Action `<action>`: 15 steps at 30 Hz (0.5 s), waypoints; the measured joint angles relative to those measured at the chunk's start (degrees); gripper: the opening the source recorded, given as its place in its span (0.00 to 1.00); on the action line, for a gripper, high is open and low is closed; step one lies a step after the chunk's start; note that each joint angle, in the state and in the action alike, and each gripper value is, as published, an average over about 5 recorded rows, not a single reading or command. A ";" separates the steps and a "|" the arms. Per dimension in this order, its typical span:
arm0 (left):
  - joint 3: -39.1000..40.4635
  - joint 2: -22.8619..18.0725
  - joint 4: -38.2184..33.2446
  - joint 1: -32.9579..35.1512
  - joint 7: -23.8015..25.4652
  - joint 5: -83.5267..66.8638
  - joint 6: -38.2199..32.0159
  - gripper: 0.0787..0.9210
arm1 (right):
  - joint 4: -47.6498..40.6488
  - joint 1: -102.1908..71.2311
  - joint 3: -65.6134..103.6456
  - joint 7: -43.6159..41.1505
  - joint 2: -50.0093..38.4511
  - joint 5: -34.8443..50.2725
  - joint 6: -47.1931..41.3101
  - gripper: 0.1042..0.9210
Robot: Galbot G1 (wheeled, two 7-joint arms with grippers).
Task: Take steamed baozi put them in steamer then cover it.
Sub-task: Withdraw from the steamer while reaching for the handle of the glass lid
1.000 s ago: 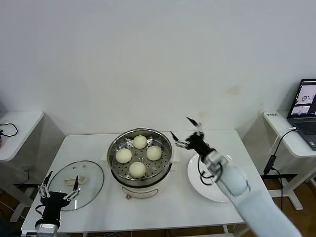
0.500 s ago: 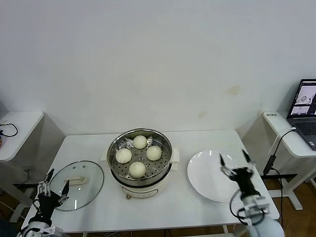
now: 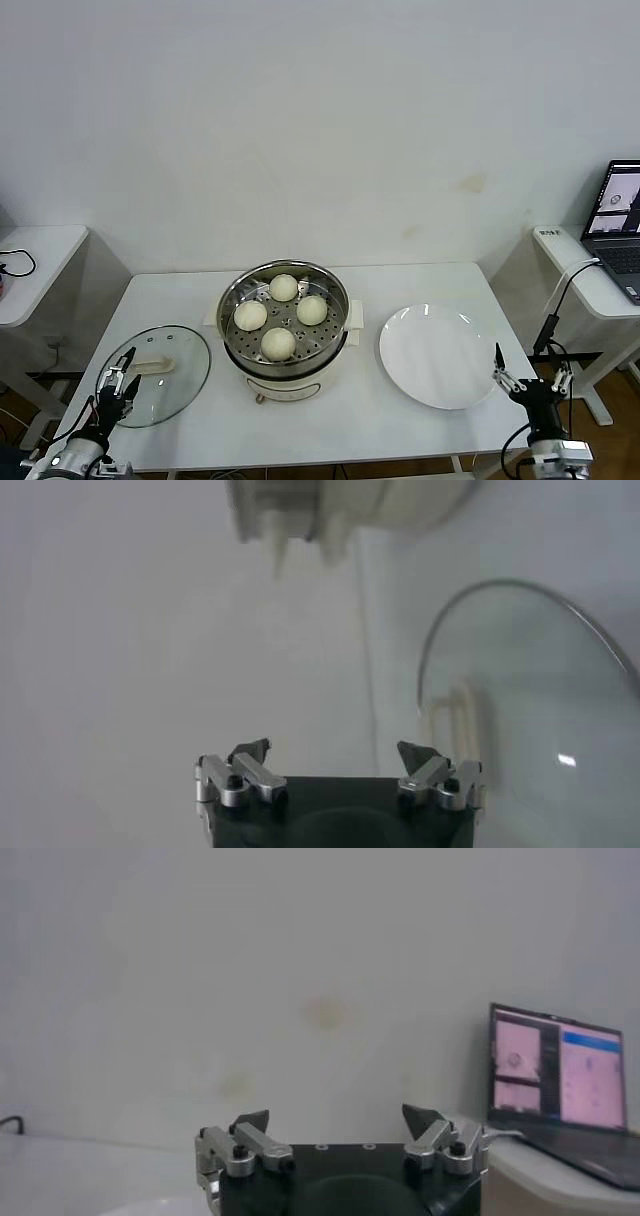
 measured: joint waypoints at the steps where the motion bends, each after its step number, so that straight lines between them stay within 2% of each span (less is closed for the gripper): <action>1: 0.26 0.10 0.43 -0.33 0.13 0.64 -0.01 0.88 | 0.06 -0.35 0.19 0.00 0.23 -0.06 0.05 0.88; 15: 4.05 0.13 6.14 -5.48 0.90 5.00 0.43 0.88 | 0.54 -3.12 1.75 0.02 2.50 -0.83 0.45 0.88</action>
